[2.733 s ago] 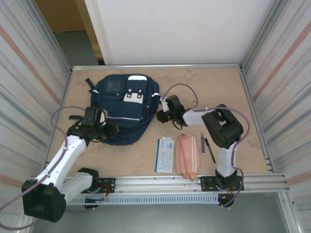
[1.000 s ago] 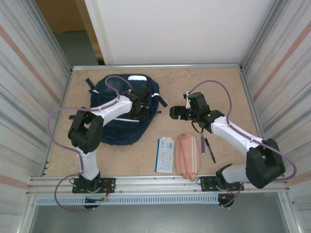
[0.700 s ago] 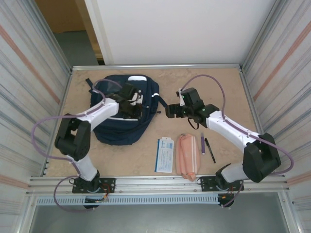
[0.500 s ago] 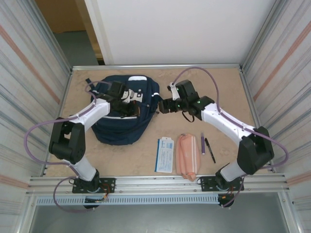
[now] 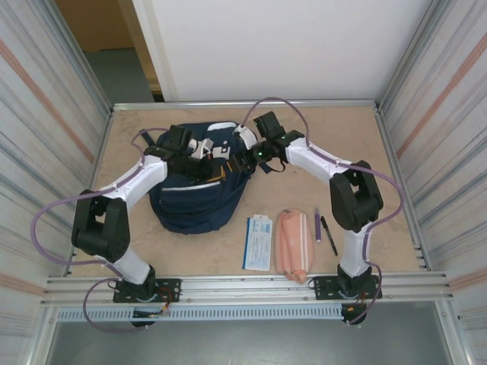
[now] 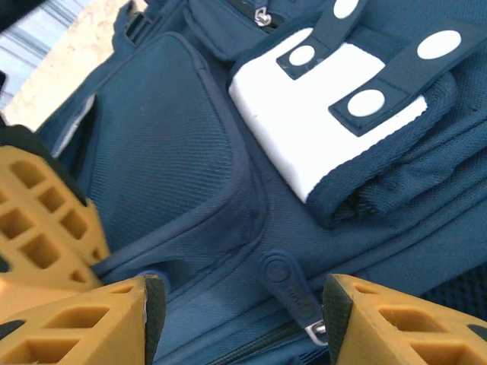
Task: Pack the student bag
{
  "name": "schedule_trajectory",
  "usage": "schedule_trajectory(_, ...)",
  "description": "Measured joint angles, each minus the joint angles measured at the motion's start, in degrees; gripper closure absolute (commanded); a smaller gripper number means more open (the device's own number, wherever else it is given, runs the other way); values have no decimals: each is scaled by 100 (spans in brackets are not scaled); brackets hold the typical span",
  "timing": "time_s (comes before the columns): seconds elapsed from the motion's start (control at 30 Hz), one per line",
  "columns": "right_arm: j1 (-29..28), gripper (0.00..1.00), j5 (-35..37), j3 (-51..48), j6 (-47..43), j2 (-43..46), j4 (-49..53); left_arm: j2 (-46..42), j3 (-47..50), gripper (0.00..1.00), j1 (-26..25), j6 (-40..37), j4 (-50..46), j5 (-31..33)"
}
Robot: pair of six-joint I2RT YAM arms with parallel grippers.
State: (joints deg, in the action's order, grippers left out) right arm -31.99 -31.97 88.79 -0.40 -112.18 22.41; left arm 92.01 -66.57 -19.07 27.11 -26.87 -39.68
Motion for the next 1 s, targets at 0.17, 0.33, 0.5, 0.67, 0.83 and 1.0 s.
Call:
schedule_trajectory(0.17, 52, 40, -74, 166, -413, -188, 107, 0, 0, 100, 0, 0, -48, -179)
schedule_trajectory(0.33, 85, 46, -243, 348, -715, -369, 278, 0, -4, 100, 0, -4, -144, -269)
schedule_trajectory(0.5, 90, 58, -208, 463, -929, -503, 428, 0, -7, 100, 0, -9, -240, -271)
schedule_trajectory(0.67, 46, 66, 133, 442, -907, -463, 466, -20, -7, 100, 0, -7, -293, -249)
schedule_trajectory(0.83, -37, 61, 680, 111, -857, -103, 466, -83, -7, 100, 35, -7, -326, -245)
schedule_trajectory(1.0, -299, 54, 2411, -190, -590, 310, 479, -146, -7, 100, 37, -4, -332, -168)
